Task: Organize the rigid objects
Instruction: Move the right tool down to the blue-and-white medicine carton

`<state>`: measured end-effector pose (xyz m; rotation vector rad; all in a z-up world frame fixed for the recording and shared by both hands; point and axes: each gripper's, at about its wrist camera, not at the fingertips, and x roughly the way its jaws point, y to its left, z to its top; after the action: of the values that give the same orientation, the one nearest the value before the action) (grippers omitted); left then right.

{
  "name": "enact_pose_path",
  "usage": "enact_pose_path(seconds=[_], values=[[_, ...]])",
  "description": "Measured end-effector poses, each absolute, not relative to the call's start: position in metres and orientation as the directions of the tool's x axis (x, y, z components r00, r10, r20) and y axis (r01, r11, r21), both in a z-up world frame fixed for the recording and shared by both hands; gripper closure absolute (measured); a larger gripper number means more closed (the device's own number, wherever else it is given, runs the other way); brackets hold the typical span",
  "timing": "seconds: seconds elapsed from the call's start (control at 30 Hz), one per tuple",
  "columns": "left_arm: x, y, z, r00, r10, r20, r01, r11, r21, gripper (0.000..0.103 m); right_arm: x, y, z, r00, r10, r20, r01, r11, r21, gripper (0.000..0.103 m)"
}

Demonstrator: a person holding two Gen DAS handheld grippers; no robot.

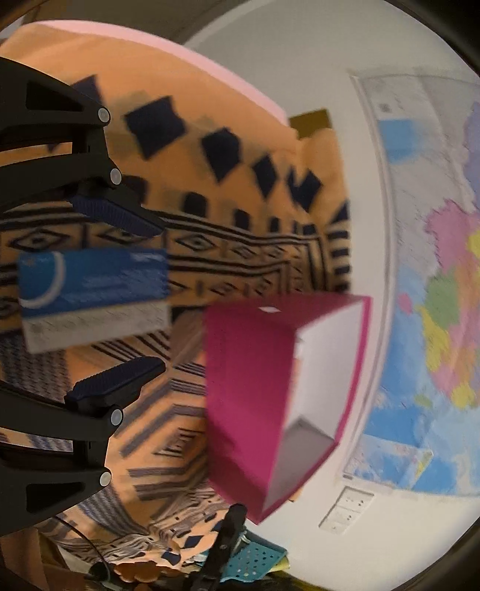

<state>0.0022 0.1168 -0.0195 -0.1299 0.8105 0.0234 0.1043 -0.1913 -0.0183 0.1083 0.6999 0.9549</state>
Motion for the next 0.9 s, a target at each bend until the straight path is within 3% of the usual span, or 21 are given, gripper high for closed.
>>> enact_pose_path(seconds=[0.47, 0.9], values=[[-0.025, 0.121, -0.054, 0.6, -0.149, -0.786, -0.075, 0.968, -0.241, 0.034, 0.079, -0.183, -0.062, 0.276, 0.775, -0.568, -0.683, 0.574, 0.451, 0.071], [-0.017, 0.042, -0.058, 0.556, -0.319, -0.768, 0.157, 0.947, -0.28, 0.034, 0.072, -0.185, -0.078, 0.259, 0.769, -0.585, -0.642, 0.59, 0.49, 0.071]])
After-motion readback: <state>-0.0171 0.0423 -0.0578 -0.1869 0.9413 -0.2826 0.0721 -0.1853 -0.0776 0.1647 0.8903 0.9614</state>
